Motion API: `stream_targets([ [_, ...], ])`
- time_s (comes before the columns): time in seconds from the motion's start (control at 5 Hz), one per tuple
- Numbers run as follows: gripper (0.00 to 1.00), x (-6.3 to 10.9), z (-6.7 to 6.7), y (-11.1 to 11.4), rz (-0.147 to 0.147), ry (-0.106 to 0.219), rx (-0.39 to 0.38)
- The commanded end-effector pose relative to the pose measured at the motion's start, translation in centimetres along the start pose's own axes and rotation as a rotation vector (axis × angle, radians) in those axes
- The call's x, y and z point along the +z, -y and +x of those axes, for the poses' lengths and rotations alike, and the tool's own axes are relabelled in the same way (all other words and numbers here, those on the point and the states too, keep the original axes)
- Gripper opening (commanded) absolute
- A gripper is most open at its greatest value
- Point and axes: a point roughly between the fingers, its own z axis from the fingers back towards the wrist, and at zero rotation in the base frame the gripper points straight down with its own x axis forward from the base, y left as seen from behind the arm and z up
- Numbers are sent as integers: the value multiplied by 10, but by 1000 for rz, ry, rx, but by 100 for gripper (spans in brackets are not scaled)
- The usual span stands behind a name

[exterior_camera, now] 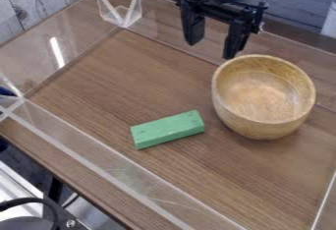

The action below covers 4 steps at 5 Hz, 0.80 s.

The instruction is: Put the green block in the brown bowl

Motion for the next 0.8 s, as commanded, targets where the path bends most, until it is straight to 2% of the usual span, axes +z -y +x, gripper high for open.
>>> stream_targets([
  [0.0,100,-6,-9,-5,6,-20,-62],
  [0.4,100,-29,-52,-31,17,-47,-159],
  [0.6,100,-41,-68,-42,22,-63,-197],
])
